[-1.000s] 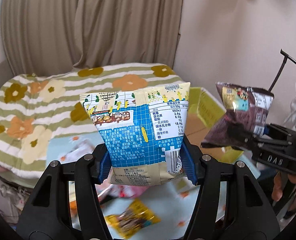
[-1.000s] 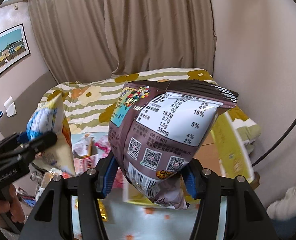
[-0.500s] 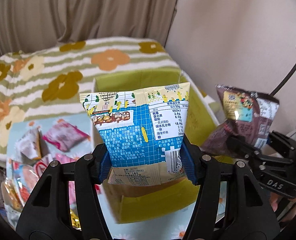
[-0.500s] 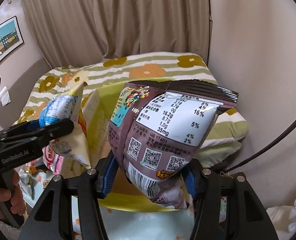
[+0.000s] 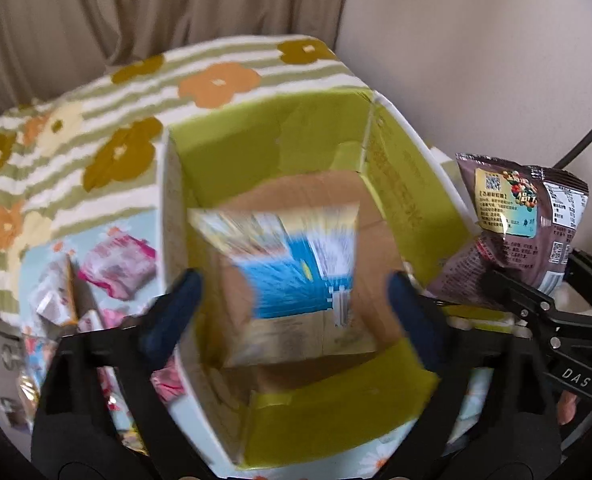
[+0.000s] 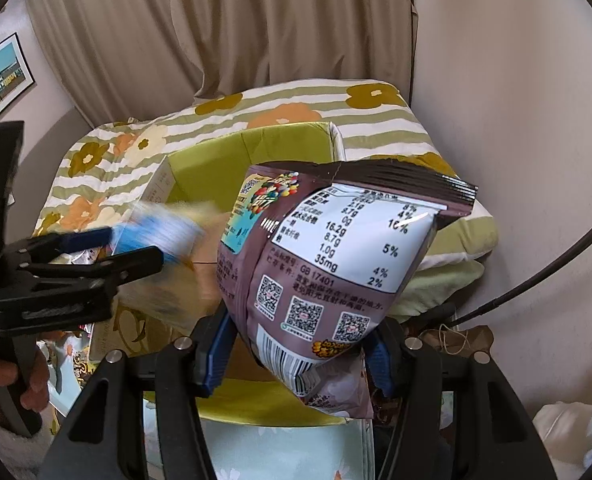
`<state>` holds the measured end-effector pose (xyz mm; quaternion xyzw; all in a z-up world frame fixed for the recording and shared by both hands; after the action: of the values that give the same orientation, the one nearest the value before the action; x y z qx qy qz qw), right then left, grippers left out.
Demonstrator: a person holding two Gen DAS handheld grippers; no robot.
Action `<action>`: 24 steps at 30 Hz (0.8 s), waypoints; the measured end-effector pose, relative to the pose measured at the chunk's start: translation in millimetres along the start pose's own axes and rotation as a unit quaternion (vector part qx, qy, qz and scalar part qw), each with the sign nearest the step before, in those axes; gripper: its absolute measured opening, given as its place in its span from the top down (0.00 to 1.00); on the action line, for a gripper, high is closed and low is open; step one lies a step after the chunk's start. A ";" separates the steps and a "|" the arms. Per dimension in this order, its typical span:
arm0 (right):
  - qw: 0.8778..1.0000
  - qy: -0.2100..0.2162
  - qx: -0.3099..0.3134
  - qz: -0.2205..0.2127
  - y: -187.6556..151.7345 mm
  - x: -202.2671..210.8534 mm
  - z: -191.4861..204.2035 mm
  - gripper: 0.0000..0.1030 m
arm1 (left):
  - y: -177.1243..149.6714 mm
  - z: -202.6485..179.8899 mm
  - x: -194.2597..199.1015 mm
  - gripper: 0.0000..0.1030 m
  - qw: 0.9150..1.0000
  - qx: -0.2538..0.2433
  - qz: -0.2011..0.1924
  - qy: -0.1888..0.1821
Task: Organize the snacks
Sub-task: 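Carry both bags over the cardboard box and open both tools to drop them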
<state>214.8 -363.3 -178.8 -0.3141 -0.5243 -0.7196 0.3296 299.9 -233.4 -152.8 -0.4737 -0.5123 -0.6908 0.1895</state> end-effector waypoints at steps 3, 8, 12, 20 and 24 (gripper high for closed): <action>1.000 -0.002 0.005 0.001 -0.8 -0.1 -0.9 0.48 | -2.8 5.3 12.9 0.06 0.999 -0.004 -0.017 0.031; 1.000 0.004 0.019 0.013 -4.6 -3.1 10.9 0.48 | -13.4 14.6 28.0 0.06 0.999 -0.001 -0.025 0.042; 0.999 0.019 0.022 0.037 -9.7 -16.0 20.8 0.48 | -21.1 20.7 32.2 0.06 0.998 0.003 -0.024 0.057; 0.998 0.026 0.004 0.056 -17.9 -35.9 22.1 0.00 | -34.5 29.9 42.8 0.06 0.998 0.007 -0.029 0.063; 0.999 0.018 0.007 0.036 -21.9 -30.7 16.6 0.01 | -40.7 32.8 45.7 0.06 0.998 0.021 -0.029 0.049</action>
<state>216.9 -337.8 -211.0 -0.3170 -0.5117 -0.7093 0.3669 262.7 -177.7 -134.7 -0.4201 -0.5304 -0.7074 0.2044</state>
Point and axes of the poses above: each gripper's, at about its wrist camera, not at the fingertips, and x roughly against the way its jaws point, z to its left, y to its top, the point moved 2 cm from there along -x, roughly the way its jaws point, and after that the axes turned 10 degrees about -x, right-handed, at the moved point
